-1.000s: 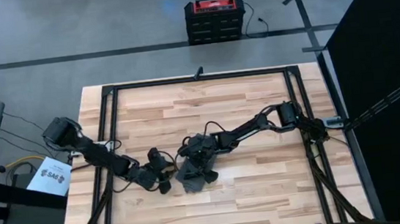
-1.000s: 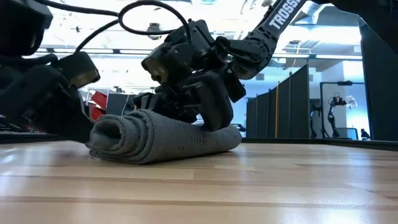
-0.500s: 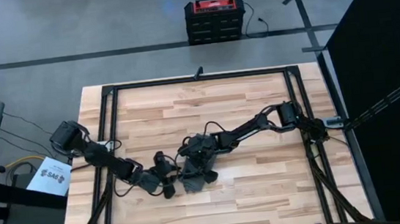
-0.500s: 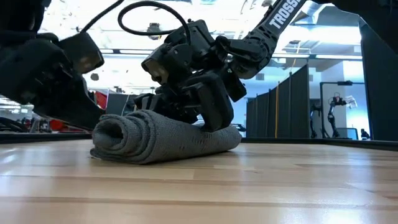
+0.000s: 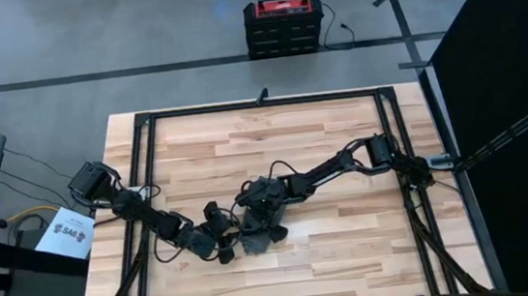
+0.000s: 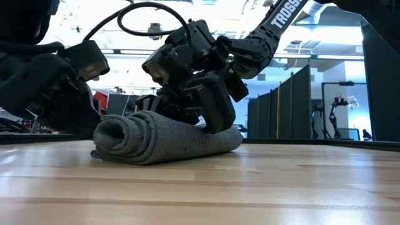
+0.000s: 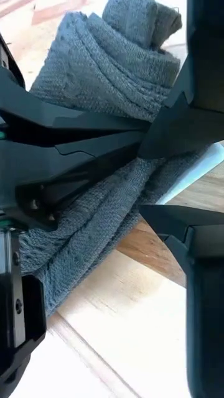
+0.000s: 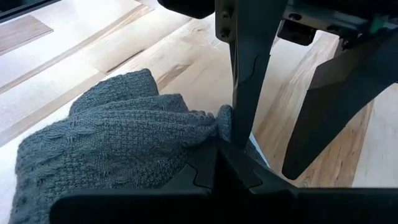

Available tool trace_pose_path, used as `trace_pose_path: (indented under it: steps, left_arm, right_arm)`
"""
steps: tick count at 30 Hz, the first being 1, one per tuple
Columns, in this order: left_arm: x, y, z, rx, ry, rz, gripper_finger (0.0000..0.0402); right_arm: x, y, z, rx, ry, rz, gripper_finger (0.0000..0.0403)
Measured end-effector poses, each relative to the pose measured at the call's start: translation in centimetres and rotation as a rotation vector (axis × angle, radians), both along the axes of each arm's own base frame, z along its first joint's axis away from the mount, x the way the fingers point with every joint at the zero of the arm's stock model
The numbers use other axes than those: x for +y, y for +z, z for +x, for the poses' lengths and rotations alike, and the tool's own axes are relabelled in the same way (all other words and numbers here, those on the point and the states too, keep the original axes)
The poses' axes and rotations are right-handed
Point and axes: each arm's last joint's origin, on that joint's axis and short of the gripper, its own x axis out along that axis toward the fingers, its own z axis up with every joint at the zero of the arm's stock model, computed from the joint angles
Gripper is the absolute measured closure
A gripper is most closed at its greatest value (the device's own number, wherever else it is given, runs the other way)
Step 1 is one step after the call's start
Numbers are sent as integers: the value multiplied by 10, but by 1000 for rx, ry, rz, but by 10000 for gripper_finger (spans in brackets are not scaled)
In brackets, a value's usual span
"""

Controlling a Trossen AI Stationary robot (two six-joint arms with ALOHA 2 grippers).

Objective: Roll towel
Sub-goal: Roll the gray towel

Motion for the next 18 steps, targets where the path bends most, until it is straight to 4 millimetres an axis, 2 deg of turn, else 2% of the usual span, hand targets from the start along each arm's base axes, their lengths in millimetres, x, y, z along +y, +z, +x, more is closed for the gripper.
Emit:
trace_pose_path:
  steps: [7, 12, 15, 18]
  left_arm:
    - [4, 16, -9, 48, 1, 4, 283]
    - [3, 31, -11, -23, 15, 27, 283]
    - [1, 23, -8, -28, 21, 31, 283]
    - [1, 6, -4, 0, 41, 31, 283]
  right_arm:
    - [0, 0, 0, -1, -3, -3, 403]
    - [0, 0, 0, 1, -3, -4, 403]
    - [0, 0, 0, 1, -3, -4, 403]
    - [0, 0, 0, 1, -3, -4, 403]
